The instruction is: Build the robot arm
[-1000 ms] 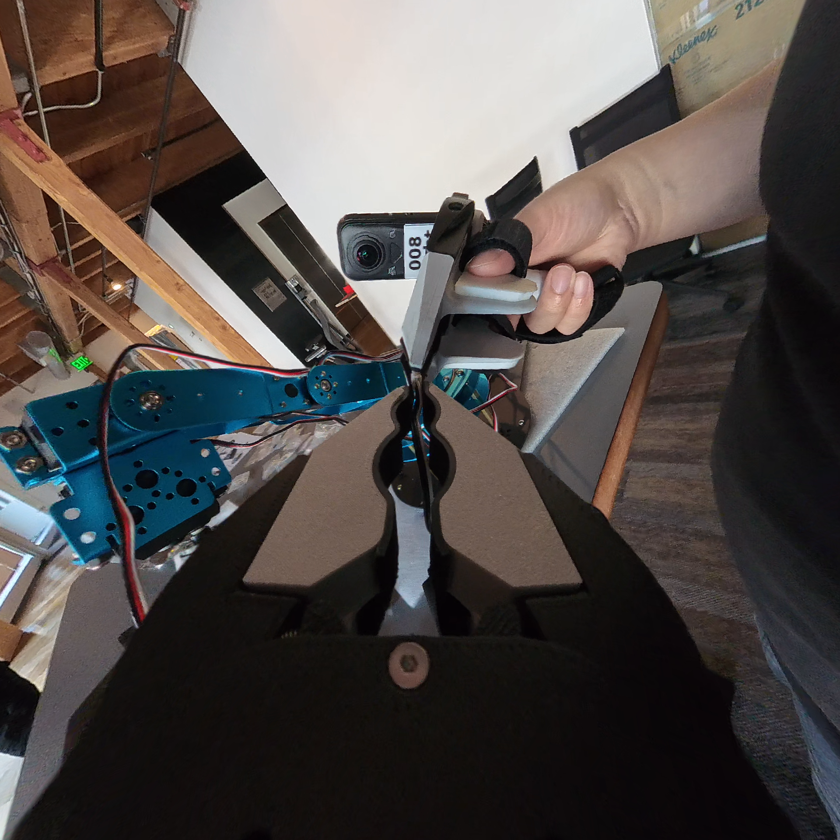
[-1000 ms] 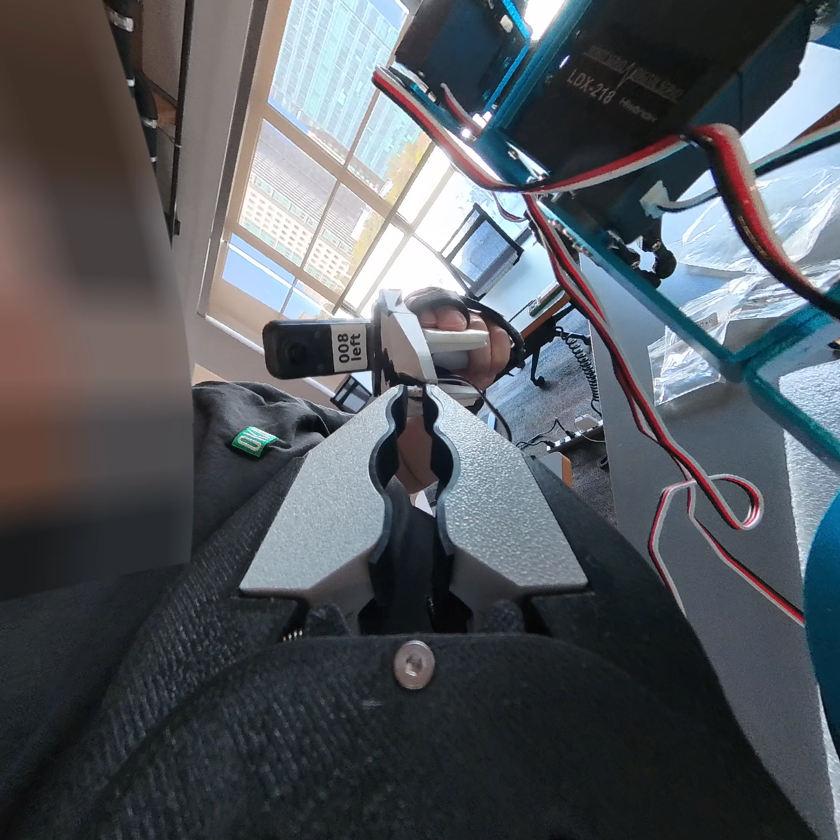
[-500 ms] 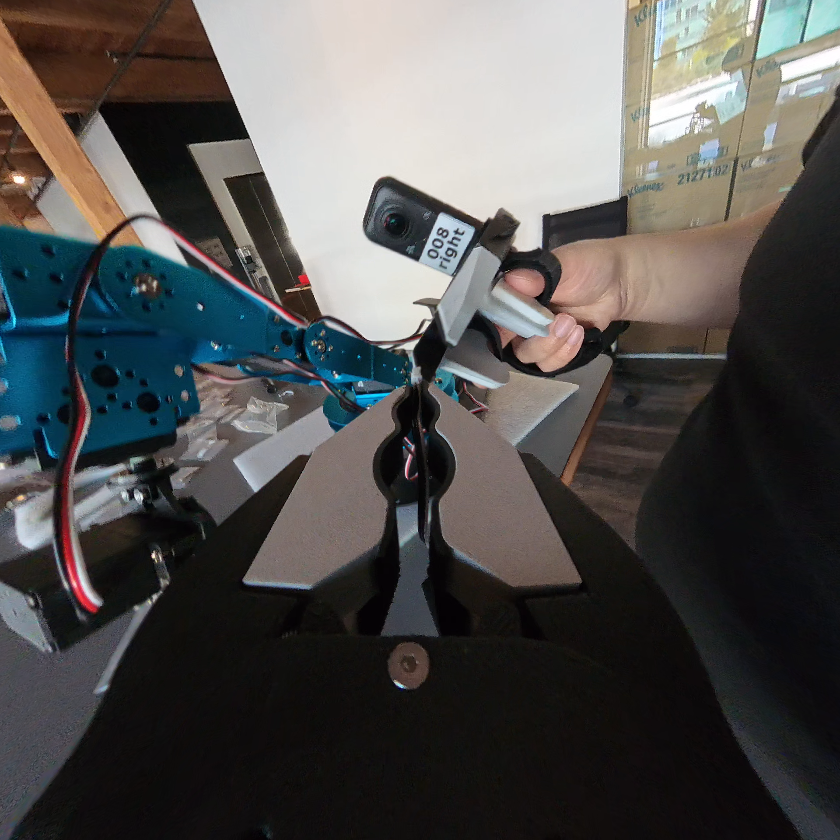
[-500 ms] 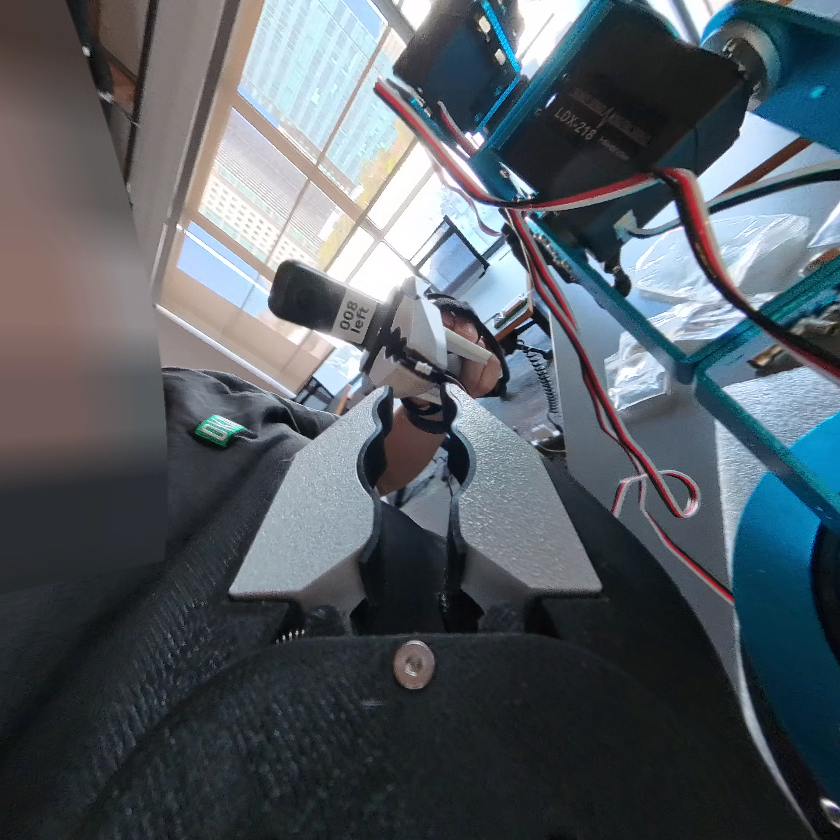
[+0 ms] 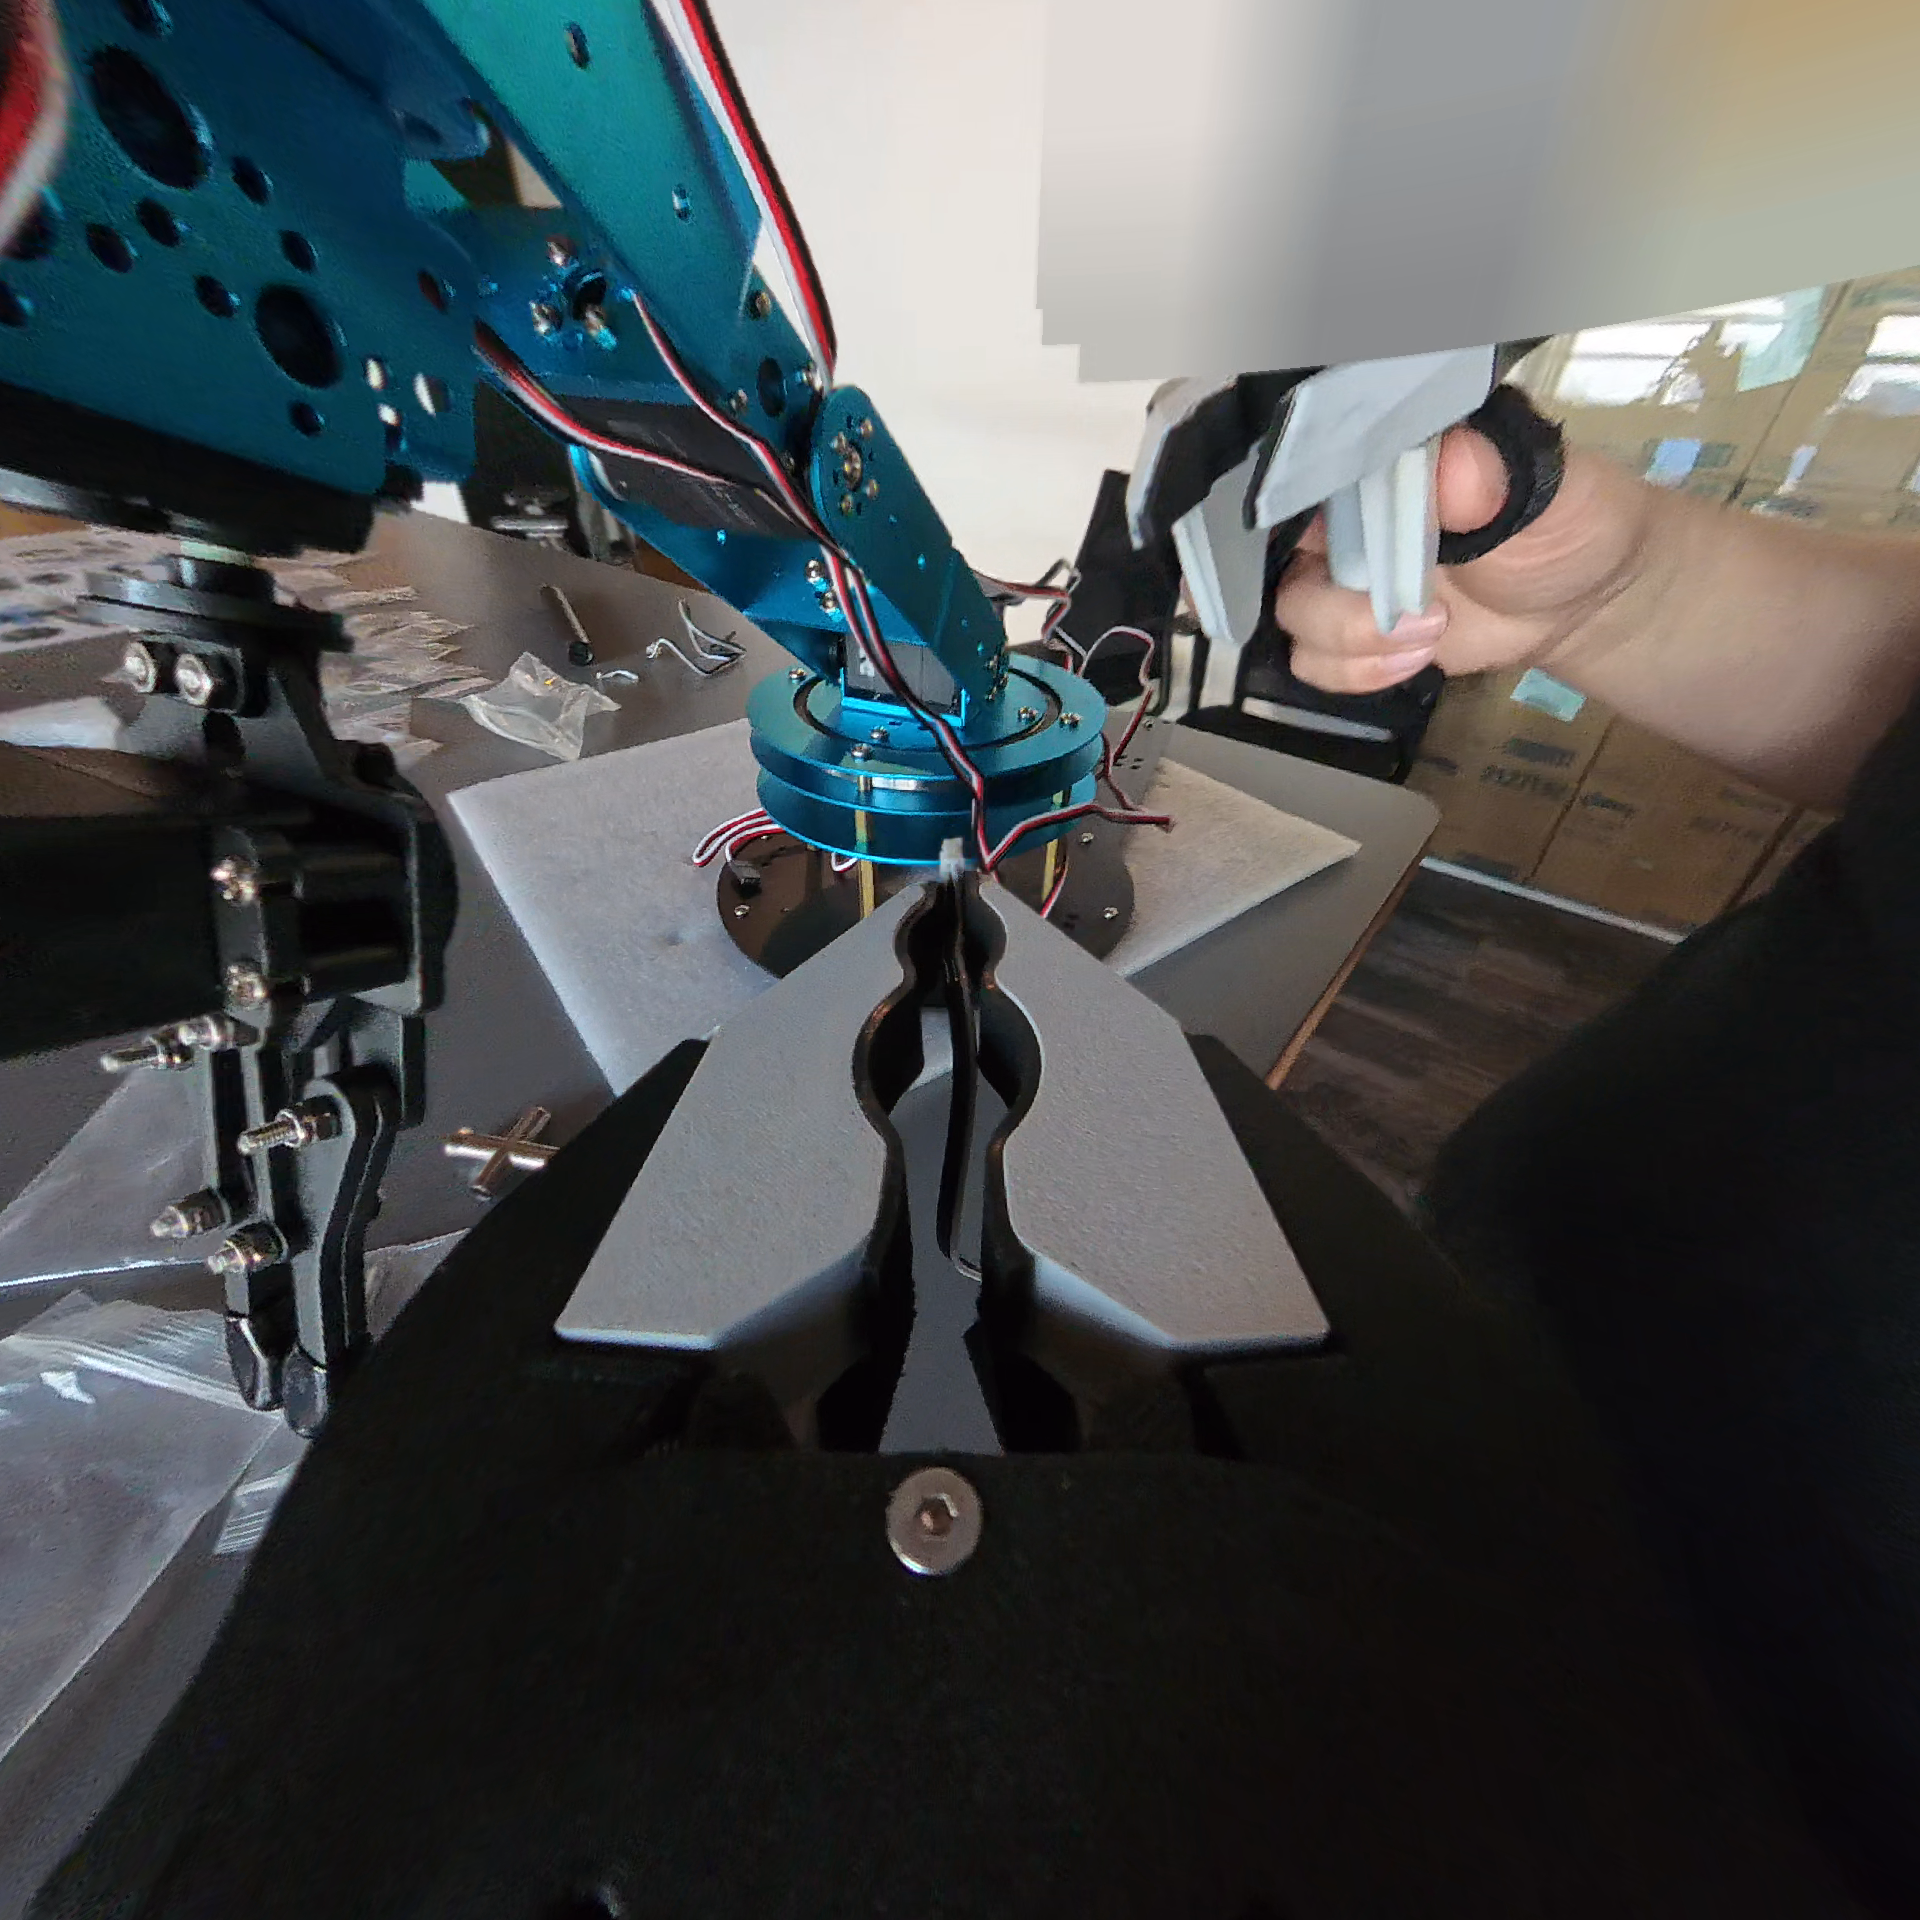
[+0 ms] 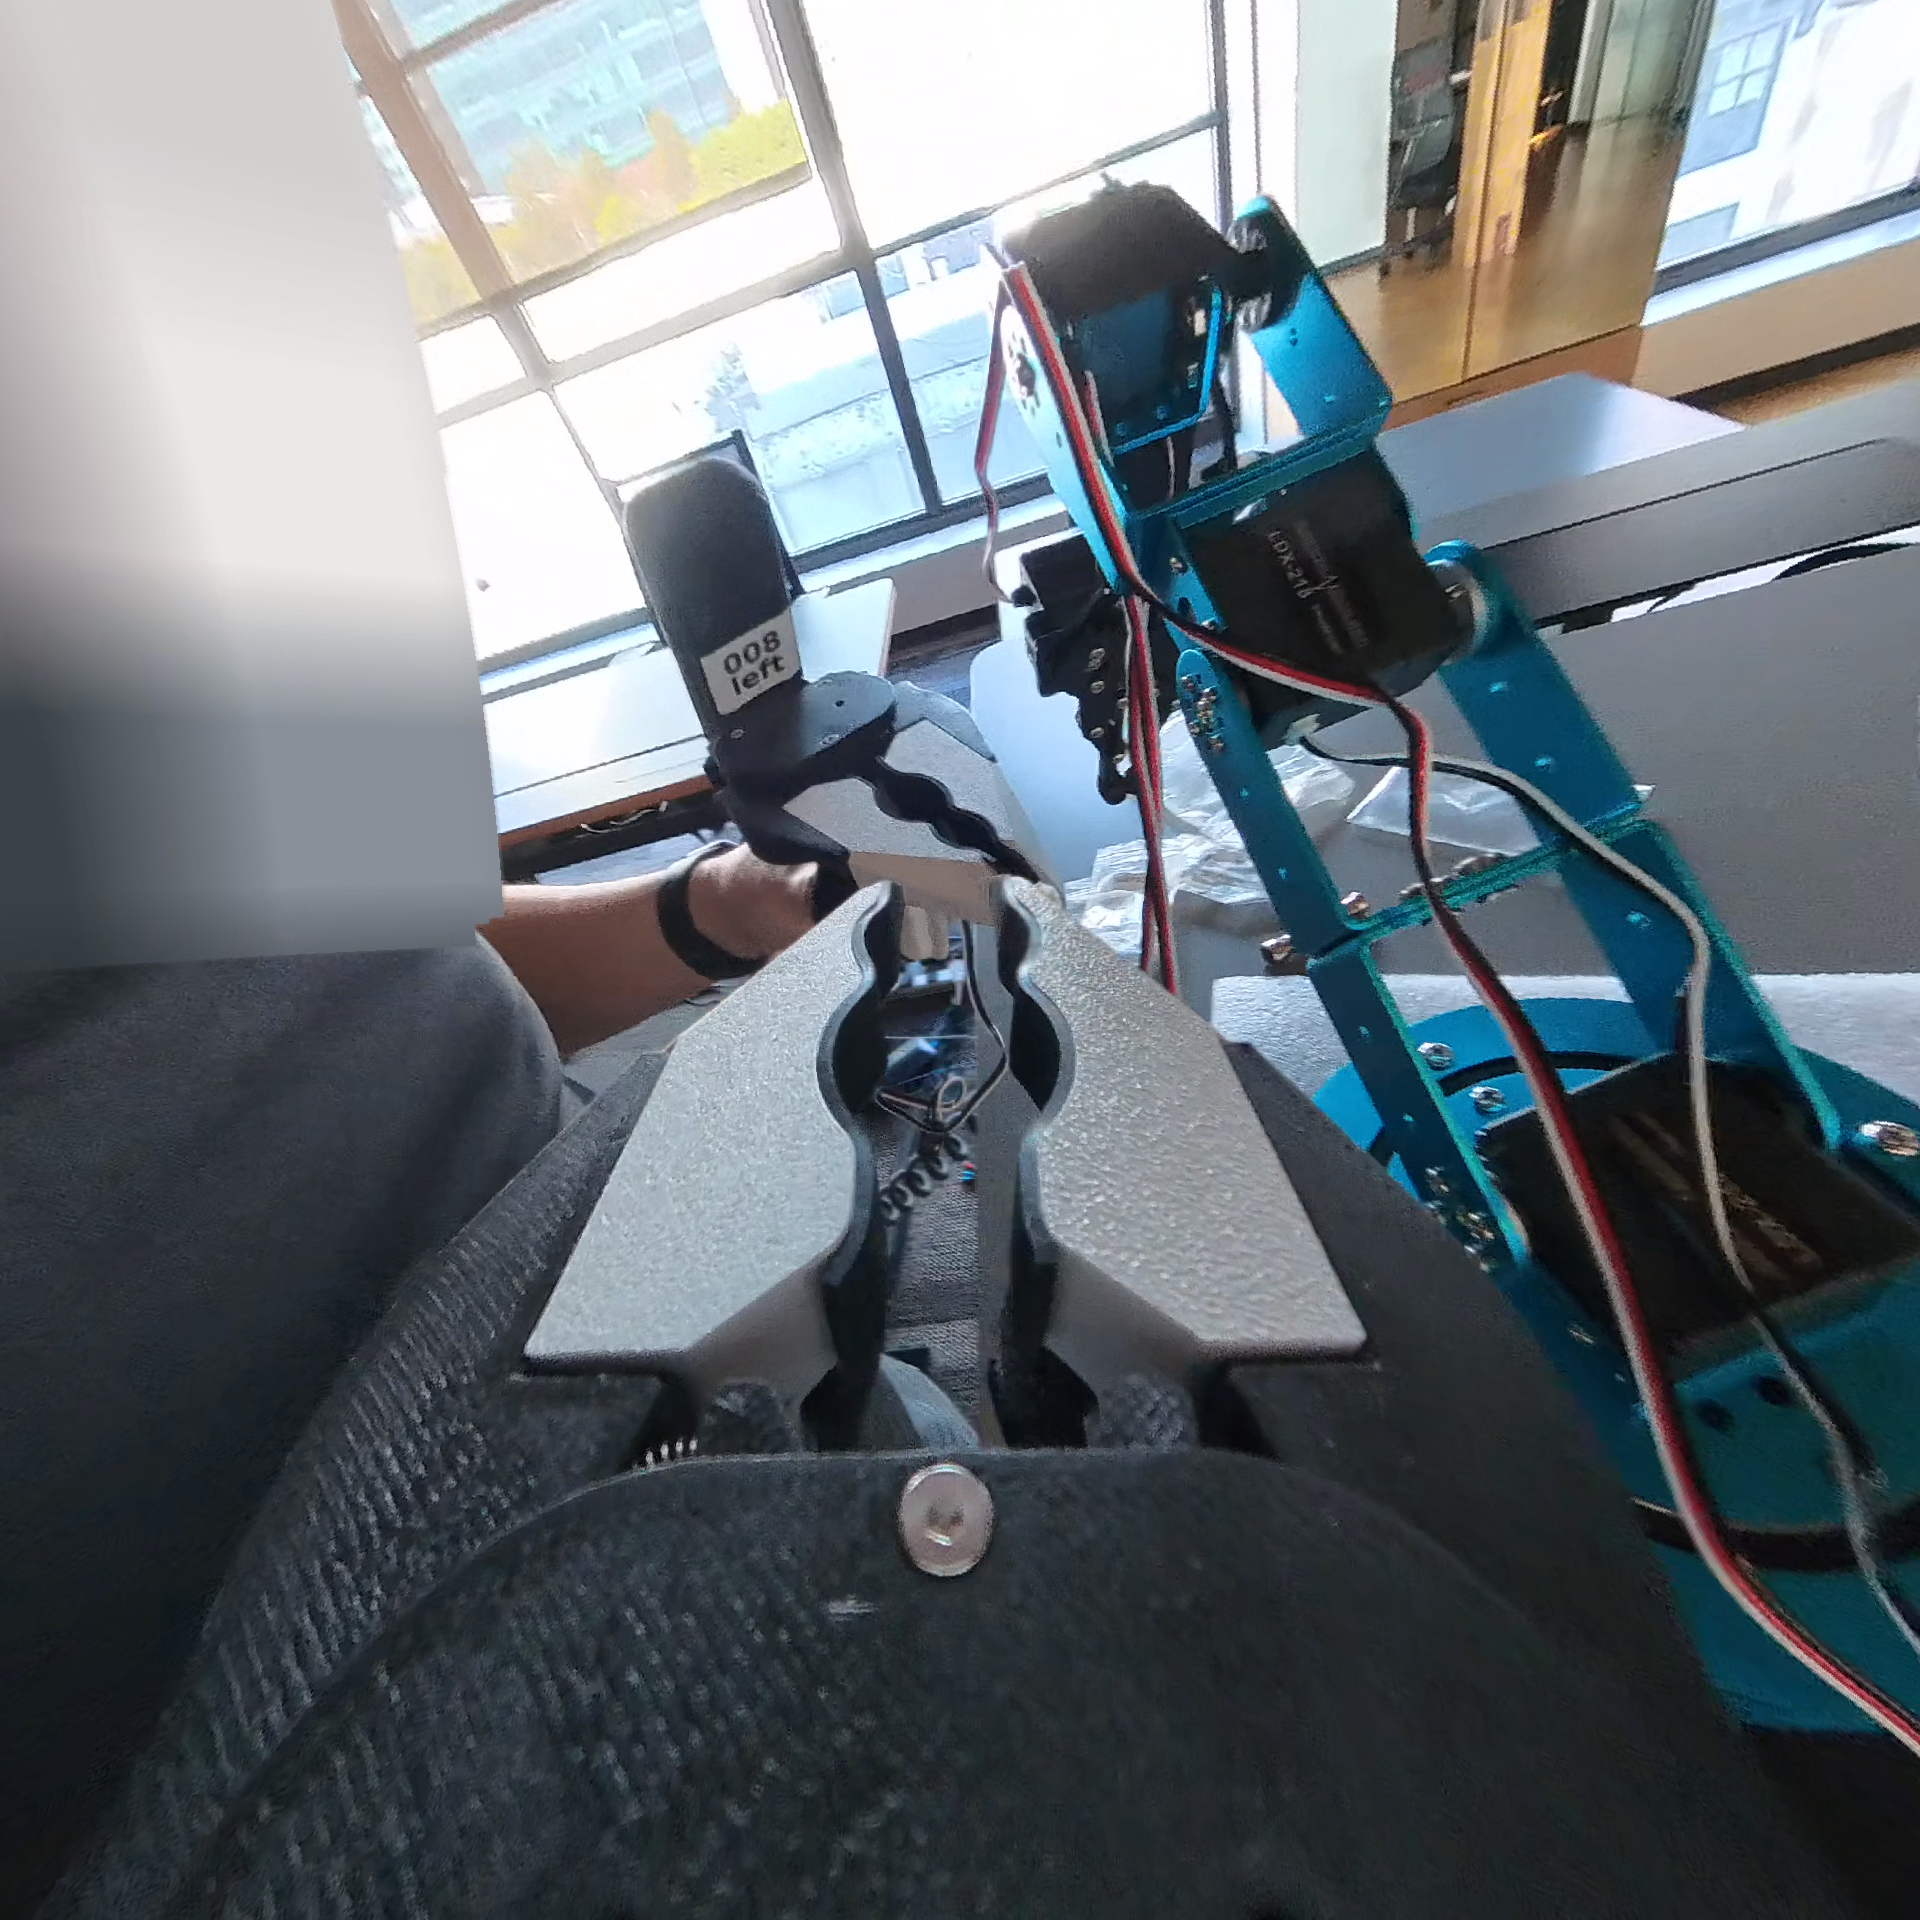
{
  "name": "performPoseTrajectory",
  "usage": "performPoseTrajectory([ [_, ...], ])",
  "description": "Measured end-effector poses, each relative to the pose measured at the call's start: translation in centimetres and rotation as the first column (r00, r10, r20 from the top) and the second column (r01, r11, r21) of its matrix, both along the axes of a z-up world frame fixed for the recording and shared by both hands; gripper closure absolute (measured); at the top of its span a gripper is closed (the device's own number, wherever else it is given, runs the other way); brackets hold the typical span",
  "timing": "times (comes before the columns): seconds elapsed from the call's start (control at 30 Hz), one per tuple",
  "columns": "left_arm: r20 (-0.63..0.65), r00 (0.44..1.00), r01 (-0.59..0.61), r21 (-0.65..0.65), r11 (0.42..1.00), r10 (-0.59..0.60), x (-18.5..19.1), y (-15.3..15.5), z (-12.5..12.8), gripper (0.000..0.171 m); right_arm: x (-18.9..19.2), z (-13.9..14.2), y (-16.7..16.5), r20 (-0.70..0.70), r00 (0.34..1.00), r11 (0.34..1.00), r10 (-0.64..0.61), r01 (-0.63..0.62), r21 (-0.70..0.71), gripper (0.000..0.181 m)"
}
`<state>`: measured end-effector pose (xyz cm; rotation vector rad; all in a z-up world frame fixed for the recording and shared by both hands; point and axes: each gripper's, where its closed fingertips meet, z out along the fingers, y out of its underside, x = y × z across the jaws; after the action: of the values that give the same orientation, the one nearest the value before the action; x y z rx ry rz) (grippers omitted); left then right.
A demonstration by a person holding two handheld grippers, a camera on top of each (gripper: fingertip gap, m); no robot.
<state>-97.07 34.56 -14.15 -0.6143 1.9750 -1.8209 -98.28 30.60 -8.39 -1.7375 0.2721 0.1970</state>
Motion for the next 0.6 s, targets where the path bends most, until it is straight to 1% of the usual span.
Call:
performPoseTrajectory([
  [0.13,0.039,0.999,-0.030,0.070,0.997,0.027,0.3,0.0,-0.1,0.171,0.6,-0.5,-1.2,0.110,0.993,0.998,-0.036,0.043,-0.056,0.167],
  [0.2,0.059,0.998,-0.030,0.079,0.996,0.025,0.0,-0.1,0.7,0.171,1.1,-0.6,-2.2,0.200,0.979,0.992,-0.042,0.064,-0.104,0.167],
  [0.27,0.086,0.996,-0.015,0.071,0.997,0.009,-0.9,-0.6,2.3,0.171,1.5,-0.2,-3.4,0.281,0.958,0.986,-0.048,0.090,-0.138,0.167],
  [0.33,0.109,0.994,0.019,0.067,0.998,-0.026,-1.9,-1.5,4.1,0.171,1.2,0.5,-4.2,0.317,0.948,0.989,-0.031,0.075,-0.128,0.168],
  [0.47,0.107,0.983,0.135,0.110,0.985,-0.147,-3.1,-4.5,6.7,0.171,0.7,0.7,-4.8,0.307,0.952,0.992,-0.004,0.041,-0.116,0.166],
  [0.53,0.118,0.976,0.165,0.134,0.977,-0.181,-3.0,-5.8,7.5,0.171,0.3,1.8,-4.7,0.353,0.936,0.996,0.016,0.014,-0.084,0.166],
  [0.6,0.121,0.972,0.180,0.156,0.971,-0.200,-2.8,-6.9,8.1,0.171,-0.5,3.1,-4.4,0.426,0.903,0.997,0.053,-0.024,-0.072,0.165],
])
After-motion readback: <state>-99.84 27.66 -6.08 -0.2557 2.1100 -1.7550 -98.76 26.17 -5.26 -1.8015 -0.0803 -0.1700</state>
